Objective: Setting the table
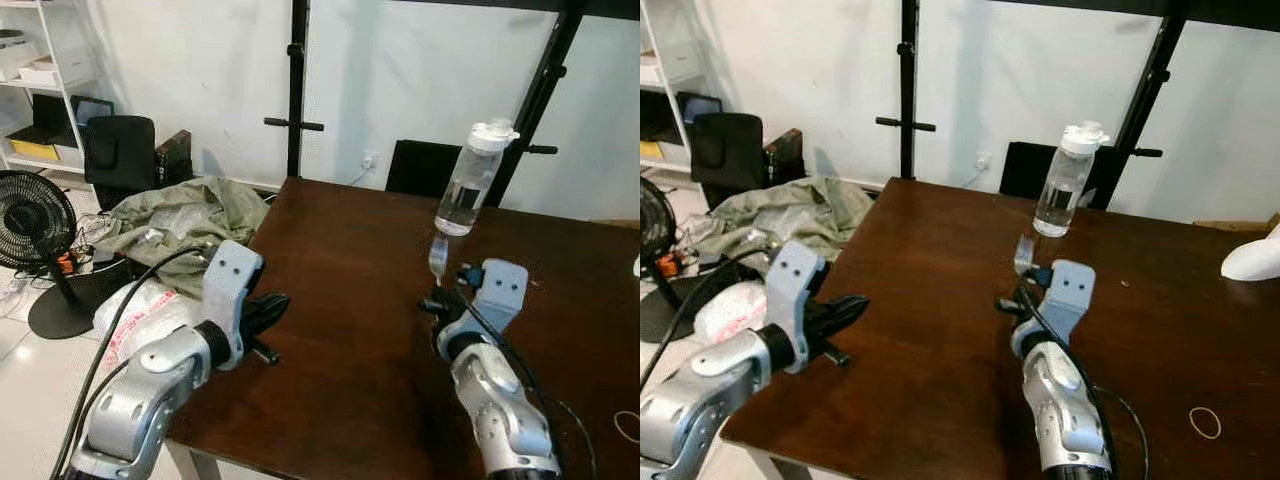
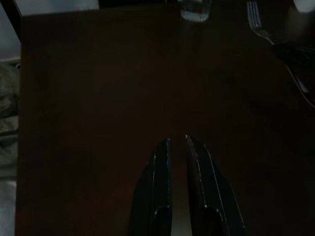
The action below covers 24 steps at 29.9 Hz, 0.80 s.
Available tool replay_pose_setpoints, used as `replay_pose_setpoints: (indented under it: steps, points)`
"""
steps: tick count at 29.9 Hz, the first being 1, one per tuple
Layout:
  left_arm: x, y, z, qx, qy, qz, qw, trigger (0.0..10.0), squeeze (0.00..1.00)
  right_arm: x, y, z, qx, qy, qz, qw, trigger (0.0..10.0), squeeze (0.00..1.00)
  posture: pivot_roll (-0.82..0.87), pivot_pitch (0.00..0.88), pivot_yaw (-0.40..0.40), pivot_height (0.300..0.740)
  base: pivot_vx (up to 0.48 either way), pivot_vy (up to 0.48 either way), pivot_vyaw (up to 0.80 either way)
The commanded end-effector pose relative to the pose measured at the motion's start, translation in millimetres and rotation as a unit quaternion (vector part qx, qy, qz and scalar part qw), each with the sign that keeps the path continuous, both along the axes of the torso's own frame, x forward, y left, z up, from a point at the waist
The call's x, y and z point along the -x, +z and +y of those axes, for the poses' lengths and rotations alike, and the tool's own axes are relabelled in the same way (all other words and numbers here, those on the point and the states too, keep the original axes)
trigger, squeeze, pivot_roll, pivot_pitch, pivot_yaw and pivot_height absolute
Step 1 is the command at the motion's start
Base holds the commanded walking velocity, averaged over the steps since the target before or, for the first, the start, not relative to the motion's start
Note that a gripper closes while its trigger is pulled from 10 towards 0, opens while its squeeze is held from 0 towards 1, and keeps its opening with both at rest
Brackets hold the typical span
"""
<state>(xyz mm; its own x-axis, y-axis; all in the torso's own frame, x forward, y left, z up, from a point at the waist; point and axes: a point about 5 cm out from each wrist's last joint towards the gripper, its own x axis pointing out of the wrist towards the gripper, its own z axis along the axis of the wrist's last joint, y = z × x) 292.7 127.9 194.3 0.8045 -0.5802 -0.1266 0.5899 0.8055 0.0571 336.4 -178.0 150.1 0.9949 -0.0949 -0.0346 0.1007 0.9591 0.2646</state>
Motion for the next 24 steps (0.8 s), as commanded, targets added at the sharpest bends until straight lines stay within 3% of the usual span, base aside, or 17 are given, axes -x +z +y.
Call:
replay_pose_setpoints:
  steps: [1,7,8,9,10,11,14,16,23,24]
  points:
    - [4.1,-3,-1.0,-0.001,-0.008,0.011,1.000,10.0,0.00,-2.5,0,-2.7,0.007,-0.008,-0.002,1.000,10.0,0.00,0.14,0.076,0.045,0.740,0.000,0.000,0.00]
    - [15.2,-11,-2.3,-0.007,-0.016,0.030,0.999,10.0,0.00,-6.7,-9,-3.4,0.012,-0.015,0.014,1.000,10.0,0.04,0.15,0.110,0.052,0.740,0.000,0.000,0.00]
    - [17.6,-13,-2.1,-0.009,-0.017,0.034,0.999,10.0,0.00,-7.2,-12,-4.6,0.010,-0.019,0.019,1.000,10.0,0.31,0.15,0.116,0.050,0.740,0.000,0.000,0.00]
    - [19.4,-14,-1.7,-0.010,-0.016,0.038,0.999,10.0,0.00,-7.2,-16,-5.2,0.009,-0.021,0.027,0.999,10.0,0.76,0.15,0.121,0.048,0.740,0.000,0.000,0.00]
    - [20.4,-15,-1.4,-0.011,-0.016,0.040,0.999,10.0,0.00,-7.2,-18,-5.4,0.009,-0.022,0.032,0.999,10.0,0.76,0.15,0.121,0.048,0.740,0.000,0.000,0.00]
    - [21.3,-15,-1.4,-0.012,-0.015,0.042,0.999,10.0,0.00,-7.1,-21,-5.8,0.009,-0.024,0.039,0.999,10.0,0.90,0.15,0.124,0.048,0.740,0.000,0.000,0.00]
    - [21.7,-16,-2.0,-0.013,-0.013,0.043,0.999,10.0,0.00,-6.1,-26,-7.1,0.009,-0.028,0.048,0.998,10.0,0.91,0.15,0.126,0.046,0.740,0.000,0.000,0.00]
    - [21.9,-16,-2.4,-0.013,-0.012,0.043,0.999,10.0,0.00,-6.1,-28,-7.9,0.007,-0.030,0.050,0.998,10.0,1.00,0.15,0.127,0.044,0.740,0.000,0.000,0.00]
    - [19.6,-15,-4.1,-0.012,-0.009,0.041,0.999,10.0,0.00,-8.4,-17,-12.8,0.004,-0.041,0.019,0.999,10.0,1.00,0.14,0.116,0.044,0.740,0.000,0.000,0.00]
    - [19.3,-15,-4.7,-0.012,-0.008,0.040,0.999,10.0,0.00,-8.2,-11,-14.7,0.009,-0.045,0.006,0.999,10.0,0.00,0.14,0.114,0.043,0.740,0.000,0.000,0.00]
